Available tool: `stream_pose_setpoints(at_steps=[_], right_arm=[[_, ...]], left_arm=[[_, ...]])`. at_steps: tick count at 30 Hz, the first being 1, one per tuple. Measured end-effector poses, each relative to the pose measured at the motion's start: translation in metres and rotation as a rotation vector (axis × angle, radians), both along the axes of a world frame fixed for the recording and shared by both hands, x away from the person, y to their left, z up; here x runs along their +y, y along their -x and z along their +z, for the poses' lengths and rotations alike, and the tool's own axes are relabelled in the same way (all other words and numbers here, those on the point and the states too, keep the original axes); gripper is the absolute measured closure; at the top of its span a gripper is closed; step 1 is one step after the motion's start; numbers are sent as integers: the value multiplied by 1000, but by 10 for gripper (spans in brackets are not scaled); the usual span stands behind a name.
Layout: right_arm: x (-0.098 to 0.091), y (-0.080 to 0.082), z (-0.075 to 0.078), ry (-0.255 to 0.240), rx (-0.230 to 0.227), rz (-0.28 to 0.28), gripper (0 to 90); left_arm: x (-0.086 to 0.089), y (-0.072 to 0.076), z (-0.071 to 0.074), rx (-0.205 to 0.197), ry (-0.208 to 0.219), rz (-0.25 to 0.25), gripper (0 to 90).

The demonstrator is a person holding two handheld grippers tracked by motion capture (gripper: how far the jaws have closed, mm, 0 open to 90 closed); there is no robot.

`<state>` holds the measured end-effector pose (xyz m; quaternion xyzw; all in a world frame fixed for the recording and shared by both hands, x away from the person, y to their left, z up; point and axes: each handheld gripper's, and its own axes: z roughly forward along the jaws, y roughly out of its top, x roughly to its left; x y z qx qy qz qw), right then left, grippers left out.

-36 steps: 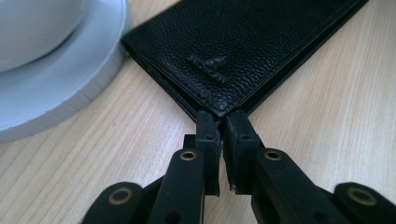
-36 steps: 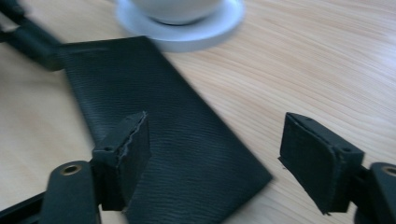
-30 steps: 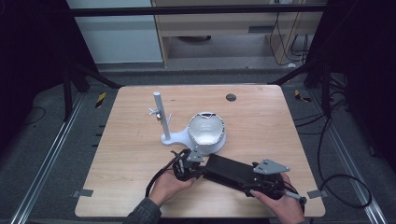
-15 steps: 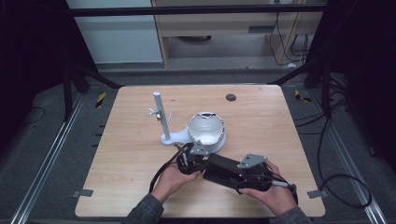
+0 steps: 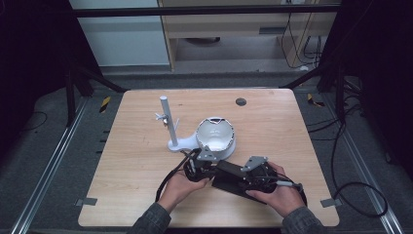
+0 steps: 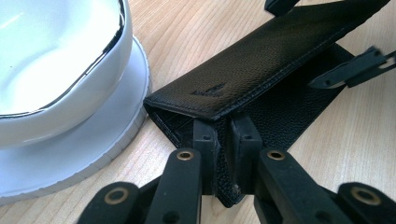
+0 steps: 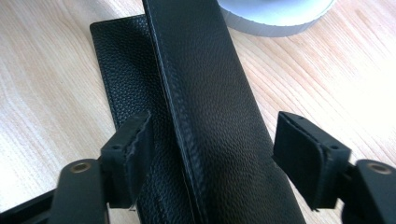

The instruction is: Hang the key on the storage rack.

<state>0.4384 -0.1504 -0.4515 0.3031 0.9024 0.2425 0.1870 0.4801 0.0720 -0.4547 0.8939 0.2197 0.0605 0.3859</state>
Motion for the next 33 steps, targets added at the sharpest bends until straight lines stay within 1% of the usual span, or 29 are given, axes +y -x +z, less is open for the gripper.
stream_pose_setpoints(at_steps=[7, 8, 11, 13, 14, 15, 17, 18, 21, 22, 24, 25, 27, 29, 31, 32, 33], right_arm=[[8, -5, -5, 47, 20, 21, 341], [9, -5, -5, 53, 22, 18, 348], [11, -6, -7, 69, 18, 18, 372], [12, -7, -7, 80, 11, 17, 406], [12, -8, -8, 85, 7, 13, 425], [13, -8, -8, 94, -1, 12, 466], [13, -8, -9, 116, -19, 15, 584], [13, -7, -8, 127, -30, 12, 622], [10, -6, -5, 149, -78, 20, 747], [8, -6, -3, 149, -87, 23, 785], [4, -5, 0, 149, -93, 34, 823], [0, -4, 2, 152, -94, 41, 839], [-4, -2, 4, 146, -93, 43, 841], [-9, 0, 7, 135, -91, 43, 842], [-15, 3, 10, 120, -96, 49, 842], [-18, 5, 12, 107, -100, 50, 842], [-18, 5, 12, 107, -100, 50, 842]], left_arm=[[0, 0, 0, 2, 7, 6, 817], [0, 0, 0, 5, 13, 9, 817], [1, 0, 1, 9, 17, 7, 814], [1, -1, 1, 13, 25, 11, 814], [1, -1, 1, 16, 32, 14, 812], [1, 0, 1, 16, 32, 15, 809], [2, 0, 2, 18, 33, 16, 801], [3, 0, 3, 14, 31, 18, 785], [8, 1, 6, -16, 32, 54, 690], [10, 1, 8, -17, 39, 63, 658], [17, 3, 10, -20, 52, 88, 589], [19, 4, 10, -21, 57, 92, 544], [22, 8, 11, -26, 45, 96, 485], [23, 11, 11, -36, 17, 91, 402], [23, 14, 11, -30, 0, 94, 318], [23, 15, 11, -25, -12, 83, 269], [23, 15, 11, -25, -12, 83, 233]])
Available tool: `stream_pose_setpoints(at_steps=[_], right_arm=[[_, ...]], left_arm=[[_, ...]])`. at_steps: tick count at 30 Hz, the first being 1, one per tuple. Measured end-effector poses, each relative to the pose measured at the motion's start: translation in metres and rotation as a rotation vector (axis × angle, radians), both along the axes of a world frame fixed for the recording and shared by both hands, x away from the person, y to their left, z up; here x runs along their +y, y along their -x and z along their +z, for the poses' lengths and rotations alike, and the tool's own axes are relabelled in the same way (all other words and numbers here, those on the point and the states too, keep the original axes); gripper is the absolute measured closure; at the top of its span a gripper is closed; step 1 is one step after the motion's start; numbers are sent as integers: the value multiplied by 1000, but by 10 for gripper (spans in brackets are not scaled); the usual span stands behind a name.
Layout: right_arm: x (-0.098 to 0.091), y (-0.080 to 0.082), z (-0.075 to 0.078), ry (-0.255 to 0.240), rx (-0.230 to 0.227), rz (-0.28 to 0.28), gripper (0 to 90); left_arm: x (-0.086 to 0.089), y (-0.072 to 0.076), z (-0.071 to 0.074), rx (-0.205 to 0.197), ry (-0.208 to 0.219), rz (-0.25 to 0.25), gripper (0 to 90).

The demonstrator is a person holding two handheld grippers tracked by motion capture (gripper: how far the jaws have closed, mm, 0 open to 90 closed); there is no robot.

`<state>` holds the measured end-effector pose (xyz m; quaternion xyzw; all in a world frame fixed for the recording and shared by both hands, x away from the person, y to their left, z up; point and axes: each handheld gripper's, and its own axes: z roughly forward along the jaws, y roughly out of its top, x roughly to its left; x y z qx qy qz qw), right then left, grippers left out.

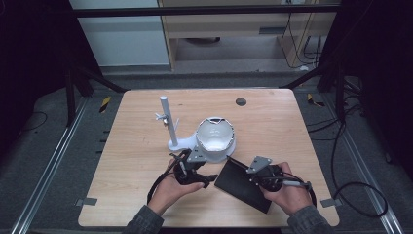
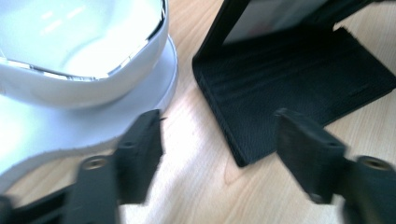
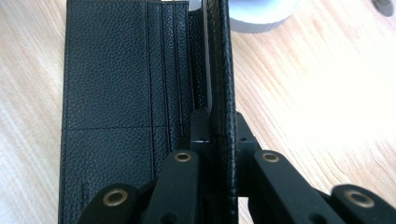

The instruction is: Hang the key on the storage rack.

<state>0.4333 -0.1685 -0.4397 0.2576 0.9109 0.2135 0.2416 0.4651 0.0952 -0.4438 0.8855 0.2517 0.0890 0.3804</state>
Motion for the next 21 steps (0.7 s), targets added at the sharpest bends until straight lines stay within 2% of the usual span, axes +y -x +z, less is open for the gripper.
stream_pose_setpoints(at_steps=[2, 4, 7, 11, 14, 18, 21], right_arm=[[-9, 4, 3, -36, -16, 2, 842], [-12, 5, 4, -49, -21, 2, 842], [-25, 9, 11, -114, -44, 14, 842], [-34, 12, 18, -144, -76, 24, 842], [-40, 14, 22, -172, -98, 29, 842], [-44, 16, 26, -194, -115, 32, 842], [-47, 19, 32, -234, -135, 45, 842]], left_arm=[[-1, 2, 0, 11, -34, -34, 154], [0, 3, 1, 9, -39, -49, 100], [2, 1, 5, 13, -15, -55, 86], [2, -1, 8, 14, -41, -45, 81], [2, -2, 10, 11, -29, -20, 94], [2, -2, 14, 2, -29, -31, 94], [-1, 0, 20, -7, -22, -49, 94]])
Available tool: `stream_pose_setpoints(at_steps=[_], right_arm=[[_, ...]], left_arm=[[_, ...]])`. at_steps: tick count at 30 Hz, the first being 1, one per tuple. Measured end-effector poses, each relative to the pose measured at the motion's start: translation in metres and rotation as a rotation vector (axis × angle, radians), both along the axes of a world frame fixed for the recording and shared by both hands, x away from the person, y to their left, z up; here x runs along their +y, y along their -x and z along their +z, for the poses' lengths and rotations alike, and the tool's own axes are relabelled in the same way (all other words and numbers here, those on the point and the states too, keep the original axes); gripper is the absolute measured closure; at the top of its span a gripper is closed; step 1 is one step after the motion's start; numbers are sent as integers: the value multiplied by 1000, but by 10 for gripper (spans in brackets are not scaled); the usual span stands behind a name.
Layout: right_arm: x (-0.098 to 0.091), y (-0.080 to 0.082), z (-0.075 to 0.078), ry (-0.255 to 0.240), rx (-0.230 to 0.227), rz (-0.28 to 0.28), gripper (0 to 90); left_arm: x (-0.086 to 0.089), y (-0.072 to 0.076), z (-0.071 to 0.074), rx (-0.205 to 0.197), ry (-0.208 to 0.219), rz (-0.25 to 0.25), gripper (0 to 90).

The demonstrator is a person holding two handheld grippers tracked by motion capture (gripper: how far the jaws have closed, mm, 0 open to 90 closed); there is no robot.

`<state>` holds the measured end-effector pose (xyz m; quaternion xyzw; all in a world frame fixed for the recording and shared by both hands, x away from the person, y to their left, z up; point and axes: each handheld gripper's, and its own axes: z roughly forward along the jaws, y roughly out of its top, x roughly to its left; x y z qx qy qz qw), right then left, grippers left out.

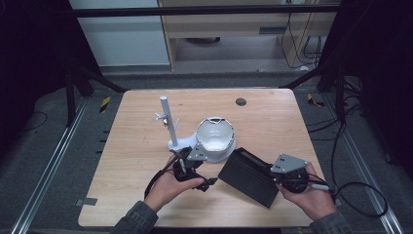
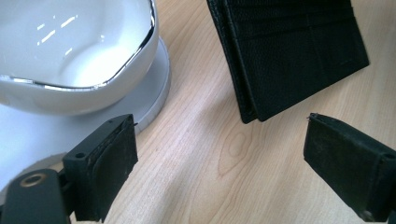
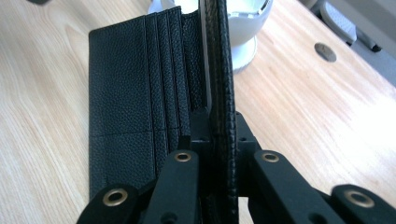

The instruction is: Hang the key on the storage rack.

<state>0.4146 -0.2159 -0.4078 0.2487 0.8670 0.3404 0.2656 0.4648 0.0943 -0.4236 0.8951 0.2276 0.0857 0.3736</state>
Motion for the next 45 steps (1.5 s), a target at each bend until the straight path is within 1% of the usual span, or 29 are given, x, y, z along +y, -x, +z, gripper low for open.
stream_pose_setpoints(at_steps=[3, 6, 14, 15, 18, 23, 25, 28, 29, 31, 32, 33, 35, 40, 41, 42, 43, 44, 45], right_arm=[[0, 1, 5, -13, -12, 7, 842], [0, 1, 9, -25, -24, 17, 842], [3, 0, 21, -39, -52, 34, 842], [4, -1, 22, -42, -54, 36, 842], [5, -1, 25, -49, -60, 40, 842], [7, -2, 28, -57, -76, 49, 841], [8, -2, 29, -61, -81, 54, 842], [11, -2, 30, -62, -84, 61, 841], [12, -2, 31, -61, -86, 63, 841], [14, -2, 32, -66, -90, 71, 841], [14, -2, 32, -69, -91, 73, 841], [15, -2, 32, -69, -93, 77, 841], [16, -2, 33, -73, -95, 82, 841], [18, -1, 33, -81, -98, 92, 841], [18, -1, 33, -82, -100, 95, 841], [19, 0, 33, -83, -101, 97, 841], [19, 0, 33, -84, -102, 98, 841], [19, 0, 33, -87, -104, 100, 841], [19, 0, 33, -91, -104, 103, 841]], left_arm=[[-1, 1, 3, -9, 4, -6, 94], [-3, 2, 7, -19, 18, -14, 94], [-4, 2, 15, -37, 40, -24, 94], [-4, 1, 15, -35, 52, -21, 94], [-4, 0, 17, -39, 51, -24, 94], [-5, -1, 18, -40, 62, -35, 94], [-6, -2, 19, -38, 80, -32, 99], [-7, -5, 20, -40, 92, -31, 103], [-7, -7, 20, -39, 91, -30, 108], [-8, -10, 19, -32, 108, -20, 125], [-8, -12, 19, -26, 110, -26, 137], [-9, -13, 19, -20, 121, -27, 143], [-12, -15, 19, -17, 127, -34, 167], [-20, -22, 18, -18, 103, -58, 200], [-22, -23, 17, -13, 107, -57, 209], [-24, -24, 17, -9, 103, -68, 220], [-25, -26, 16, -1, 110, -70, 231], [-27, -27, 15, 2, 106, -74, 244], [-28, -28, 15, 5, 107, -78, 274]])
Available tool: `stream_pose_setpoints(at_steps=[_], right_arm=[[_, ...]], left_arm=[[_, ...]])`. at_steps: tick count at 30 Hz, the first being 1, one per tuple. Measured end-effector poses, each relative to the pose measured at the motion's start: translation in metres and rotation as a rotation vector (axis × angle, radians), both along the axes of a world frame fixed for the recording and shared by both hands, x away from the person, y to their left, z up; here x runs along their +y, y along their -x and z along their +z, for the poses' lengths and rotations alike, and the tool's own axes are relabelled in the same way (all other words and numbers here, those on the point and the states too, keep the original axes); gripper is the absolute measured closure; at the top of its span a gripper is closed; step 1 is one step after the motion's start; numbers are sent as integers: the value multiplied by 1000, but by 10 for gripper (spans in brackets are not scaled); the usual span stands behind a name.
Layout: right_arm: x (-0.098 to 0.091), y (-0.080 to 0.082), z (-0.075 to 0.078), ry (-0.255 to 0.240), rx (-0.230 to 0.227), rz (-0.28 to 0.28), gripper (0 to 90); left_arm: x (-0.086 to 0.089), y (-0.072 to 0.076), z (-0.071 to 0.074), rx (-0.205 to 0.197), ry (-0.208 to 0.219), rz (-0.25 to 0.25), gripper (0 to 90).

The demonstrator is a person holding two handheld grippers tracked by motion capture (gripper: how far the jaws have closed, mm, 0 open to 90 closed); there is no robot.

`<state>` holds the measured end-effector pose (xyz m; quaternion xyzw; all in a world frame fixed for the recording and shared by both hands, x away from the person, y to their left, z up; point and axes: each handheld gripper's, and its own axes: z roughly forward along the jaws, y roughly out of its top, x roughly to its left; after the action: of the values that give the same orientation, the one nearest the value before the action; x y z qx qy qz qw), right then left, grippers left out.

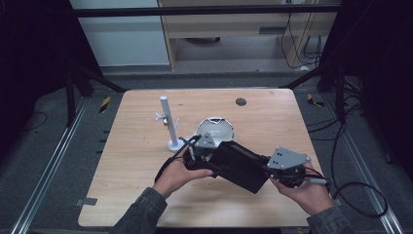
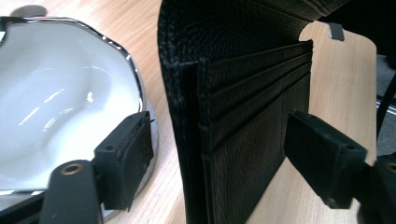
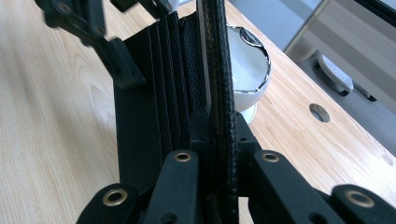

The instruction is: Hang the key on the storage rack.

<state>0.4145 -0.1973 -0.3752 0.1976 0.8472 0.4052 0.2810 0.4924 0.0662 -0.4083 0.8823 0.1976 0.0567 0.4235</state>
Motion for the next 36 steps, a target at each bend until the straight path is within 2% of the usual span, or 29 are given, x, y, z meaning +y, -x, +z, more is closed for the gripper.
stream_pose_setpoints(at_steps=[2, 3, 5, 7, 12, 14, 17, 22, 23, 25, 28, 32, 36], right_arm=[[0, 0, -1, 1, 5, 5, 840], [0, 0, -2, 7, 6, 6, 840], [0, 1, -4, 21, 7, 9, 837], [-2, 1, -6, 33, 5, 4, 819], [-5, 0, -10, 28, 5, -2, 797], [-5, 1, -12, 31, 11, -8, 766], [-5, 1, -18, 32, 46, -2, 650], [0, 2, -39, 26, 127, -6, 429], [1, 3, -43, 26, 129, -11, 389], [1, 4, -51, 18, 144, -18, 347], [0, 4, -60, 10, 167, -28, 297], [-3, 1, -70, -7, 184, -50, 244], [-7, -4, -80, -20, 215, -92, 191]], left_arm=[[0, -1, 1, 27, 18, -14, 431], [0, -1, 3, 27, 20, -8, 519], [2, 0, 7, 57, 22, -9, 660], [6, 1, 11, 71, 68, -16, 780], [3, 9, 23, 40, 29, -15, 799], [2, 11, 27, 37, 33, -23, 801], [1, 14, 33, 27, 34, -22, 802], [0, 15, 41, 15, 36, -14, 803], [0, 14, 42, 17, 38, -12, 803], [2, 13, 45, 21, 55, -2, 803], [4, 12, 49, 23, 58, 3, 803], [8, 12, 54, 6, 28, 14, 803], [14, 10, 57, 16, 46, 25, 802]])
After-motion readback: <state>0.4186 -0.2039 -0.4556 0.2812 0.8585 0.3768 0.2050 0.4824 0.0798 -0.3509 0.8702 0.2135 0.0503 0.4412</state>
